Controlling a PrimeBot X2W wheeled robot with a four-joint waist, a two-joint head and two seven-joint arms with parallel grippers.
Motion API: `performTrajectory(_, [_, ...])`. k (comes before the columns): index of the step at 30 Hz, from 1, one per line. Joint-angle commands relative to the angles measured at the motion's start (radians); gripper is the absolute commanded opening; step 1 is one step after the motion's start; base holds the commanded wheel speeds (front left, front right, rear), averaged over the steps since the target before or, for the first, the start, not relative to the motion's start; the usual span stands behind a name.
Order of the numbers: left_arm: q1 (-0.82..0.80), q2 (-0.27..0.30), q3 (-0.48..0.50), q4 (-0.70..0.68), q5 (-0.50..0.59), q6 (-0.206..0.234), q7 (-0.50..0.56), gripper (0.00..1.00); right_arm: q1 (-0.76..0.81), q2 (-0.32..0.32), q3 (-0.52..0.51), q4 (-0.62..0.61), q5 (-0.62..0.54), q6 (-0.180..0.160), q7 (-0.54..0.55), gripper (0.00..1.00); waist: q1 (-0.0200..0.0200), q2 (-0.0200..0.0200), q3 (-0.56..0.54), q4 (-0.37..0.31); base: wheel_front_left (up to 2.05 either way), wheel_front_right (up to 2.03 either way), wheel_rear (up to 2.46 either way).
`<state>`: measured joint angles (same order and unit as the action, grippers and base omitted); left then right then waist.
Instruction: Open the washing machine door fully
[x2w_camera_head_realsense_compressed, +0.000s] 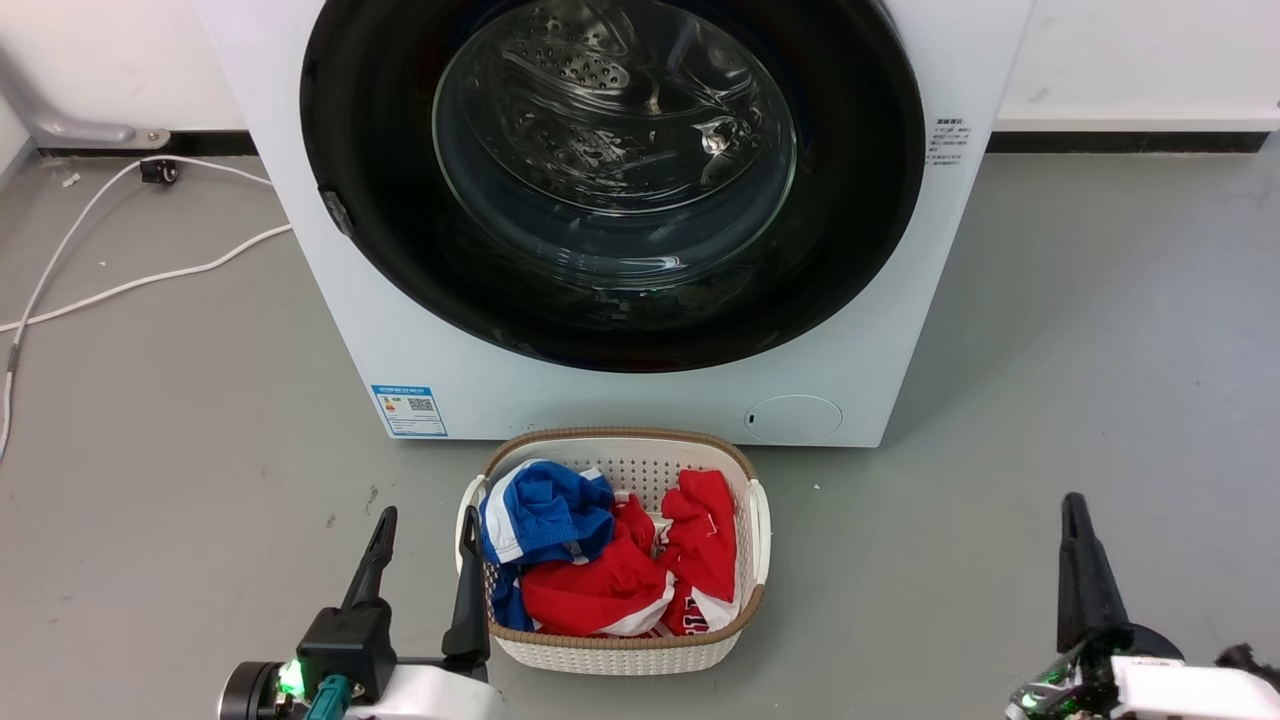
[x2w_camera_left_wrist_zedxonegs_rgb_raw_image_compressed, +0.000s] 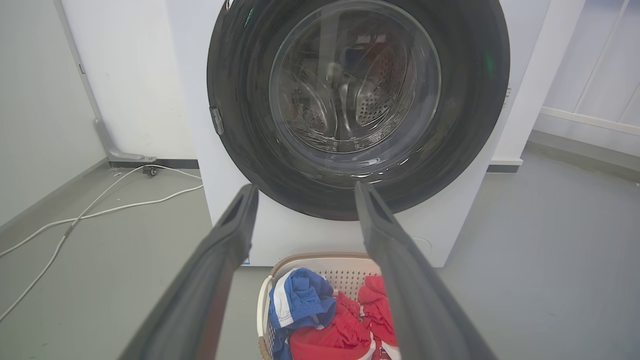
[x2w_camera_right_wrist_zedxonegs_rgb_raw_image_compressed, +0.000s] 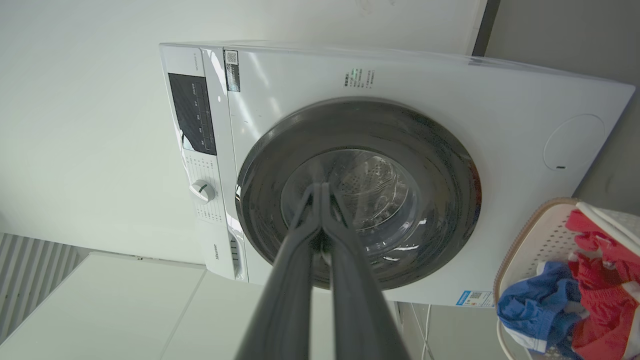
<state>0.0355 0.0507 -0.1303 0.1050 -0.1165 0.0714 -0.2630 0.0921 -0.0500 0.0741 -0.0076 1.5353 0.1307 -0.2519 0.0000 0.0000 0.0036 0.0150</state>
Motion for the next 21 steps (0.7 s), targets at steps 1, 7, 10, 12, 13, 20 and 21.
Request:
performTrajectory(1, [0.006,-0.001,-0.001,0.003,-0.002,0.005,-0.003,1.00,0.009,-0.001,-0.002,-0.019,0.066,0.000,0.042,0.00,0.0000,0.0000,0.000,-0.001,0.00,0.00,0.00])
performTrajectory(7, [0.007,-0.001,0.000,0.003,-0.004,0.005,-0.003,1.00,0.039,-0.002,-0.058,-0.065,0.203,0.000,0.188,0.00,0.0000,0.0000,-0.002,0.000,0.00,0.00,0.00])
performTrajectory(10, [0.006,-0.001,0.002,0.003,-0.002,0.005,-0.003,1.00,0.054,-0.001,-0.094,-0.073,0.206,0.000,0.243,0.00,0.0000,0.0000,-0.003,0.001,0.00,0.00,0.00])
performTrajectory(12, [0.008,-0.001,0.003,0.003,0.001,0.006,-0.003,1.00,0.057,-0.003,-0.108,-0.064,0.175,0.000,0.261,0.00,0.0000,0.0000,-0.002,0.001,0.00,0.00,0.00])
performTrajectory(13, [0.009,-0.001,0.002,0.003,0.002,0.005,-0.003,1.00,0.054,-0.003,-0.112,-0.063,0.169,0.000,0.266,0.00,0.0000,0.0000,-0.002,0.001,0.00,0.00,0.00])
performTrajectory(20, [0.007,-0.001,0.001,0.003,0.008,0.009,-0.003,1.00,0.054,0.000,-0.120,-0.060,0.163,0.000,0.286,0.00,0.0000,0.0000,0.003,0.006,0.00,0.00,0.00])
performTrajectory(21, [0.006,-0.001,0.003,0.003,0.009,0.009,-0.003,1.00,0.050,0.000,-0.121,-0.059,0.165,0.000,0.286,0.00,0.0000,0.0000,0.004,0.006,0.00,0.00,0.00])
